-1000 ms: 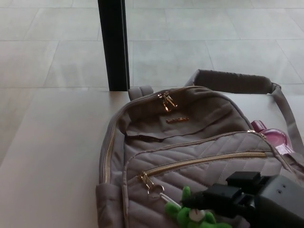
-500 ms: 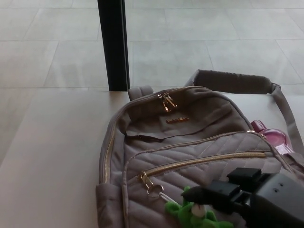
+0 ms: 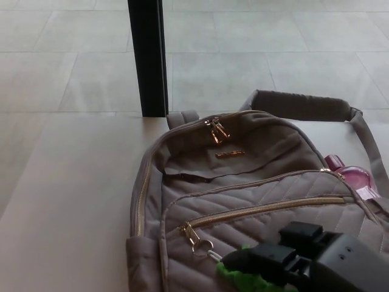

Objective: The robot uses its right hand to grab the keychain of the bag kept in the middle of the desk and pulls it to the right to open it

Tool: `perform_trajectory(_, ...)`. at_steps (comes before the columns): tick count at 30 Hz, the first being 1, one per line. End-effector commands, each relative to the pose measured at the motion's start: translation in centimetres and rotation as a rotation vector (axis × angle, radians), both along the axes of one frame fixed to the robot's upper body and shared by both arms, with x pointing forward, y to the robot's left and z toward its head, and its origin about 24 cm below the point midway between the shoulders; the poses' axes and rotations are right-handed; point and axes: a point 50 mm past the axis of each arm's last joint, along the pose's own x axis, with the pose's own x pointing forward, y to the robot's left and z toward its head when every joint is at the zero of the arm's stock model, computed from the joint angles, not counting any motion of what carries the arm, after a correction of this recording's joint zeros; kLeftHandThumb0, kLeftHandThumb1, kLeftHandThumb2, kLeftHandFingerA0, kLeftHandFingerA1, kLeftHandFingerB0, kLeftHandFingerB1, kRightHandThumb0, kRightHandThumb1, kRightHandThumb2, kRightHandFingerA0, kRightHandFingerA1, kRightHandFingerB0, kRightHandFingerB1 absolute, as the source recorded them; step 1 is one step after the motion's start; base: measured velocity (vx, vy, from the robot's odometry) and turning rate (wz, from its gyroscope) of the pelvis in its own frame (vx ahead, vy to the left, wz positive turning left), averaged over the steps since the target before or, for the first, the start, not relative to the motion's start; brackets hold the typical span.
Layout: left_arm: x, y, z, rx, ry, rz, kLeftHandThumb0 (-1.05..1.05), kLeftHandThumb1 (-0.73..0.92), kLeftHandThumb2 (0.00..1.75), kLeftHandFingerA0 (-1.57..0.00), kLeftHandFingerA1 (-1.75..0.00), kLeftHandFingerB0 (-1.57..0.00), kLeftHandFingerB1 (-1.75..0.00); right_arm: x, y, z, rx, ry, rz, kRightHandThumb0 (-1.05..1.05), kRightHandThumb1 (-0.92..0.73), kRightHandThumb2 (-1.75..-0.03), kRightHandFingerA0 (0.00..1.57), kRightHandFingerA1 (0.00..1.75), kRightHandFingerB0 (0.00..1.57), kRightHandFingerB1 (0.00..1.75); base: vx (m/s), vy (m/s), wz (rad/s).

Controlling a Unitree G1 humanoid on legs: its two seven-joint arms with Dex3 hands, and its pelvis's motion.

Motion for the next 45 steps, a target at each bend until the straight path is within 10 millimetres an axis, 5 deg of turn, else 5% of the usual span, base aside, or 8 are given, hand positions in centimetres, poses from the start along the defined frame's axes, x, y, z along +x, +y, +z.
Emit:
perform_trajectory(1,0.0,0.3,0.4,0.045,0.005,-0.053,-0.65,0.76,0.63,-0.62,-0.57,-0.66,-0.46,0.5,-1.6,-1.6,-0.109,-0.004,-0.075,-0.73,-0.65,-0.6,0.87,0.89,0.43,0.39,0.0,0.0,0.0)
perform_trajectory(2,0.1,0.3,0.5,0.052,0.009,-0.07,-0.65,0.77,0.63,-0.62,-0.56,-0.63,-0.45,0.6,-1.8,-1.6,-0.114,-0.007,-0.089,-0.73,-0.52,-0.91,0.88,0.94,0.37,0.52,0.0,0.0,0.0)
perform_trajectory(3,0.1,0.3,0.5,0.053,0.012,-0.072,-0.65,0.77,0.63,-0.62,-0.56,-0.64,-0.45,0.6,-1.9,-1.6,-0.108,-0.011,-0.091,-0.66,-0.65,-0.6,0.91,0.98,0.44,0.4,0.0,0.0,0.0)
perform_trajectory(14,-0.2,0.3,0.5,0.021,-0.014,-0.057,-0.64,0.78,0.63,-0.61,-0.55,-0.61,-0.45,0.8,-1.4,-2.1,-0.031,-0.081,-0.082,-0.34,-0.81,-0.67,0.89,1.73,0.58,0.5,0.0,0.0,0.0)
perform_trajectory(36,-0.2,-0.1,0.4,-0.022,-0.061,-0.084,-0.78,0.92,0.69,-0.53,-0.5,-0.51,-0.44,0.6,-1.4,-1.5,0.069,-0.051,-0.105,-0.38,-0.43,-1.2,1.35,1.5,0.99,1.28,0.0,0.0,0.0)
perform_trajectory(40,-0.2,-0.2,0.3,-0.014,-0.055,-0.096,-0.82,0.92,0.7,-0.54,-0.52,-0.53,-0.44,0.7,-1.6,-1.2,0.113,-0.062,-0.105,-0.3,-0.39,-1.31,1.1,1.75,0.9,1.47,0.0,0.0,0.0)
perform_trajectory(41,-0.2,-0.3,0.3,-0.028,-0.071,-0.08,-0.81,0.72,1.09,-0.49,-0.61,-0.49,-0.56,0.8,-1.6,-1.2,0.126,-0.067,-0.106,-0.31,-0.36,-1.35,1.06,1.75,0.89,1.5,0.0,0.0,0.0)
perform_trajectory(45,-0.2,-0.3,0.2,-0.033,-0.072,-0.065,-0.79,0.92,0.71,-0.55,-0.54,-0.54,-0.45,1.1,-1.5,-1.0,0.161,-0.075,-0.111,-0.31,-0.38,-1.35,1.05,1.75,0.81,1.6,0.0,0.0,0.0)
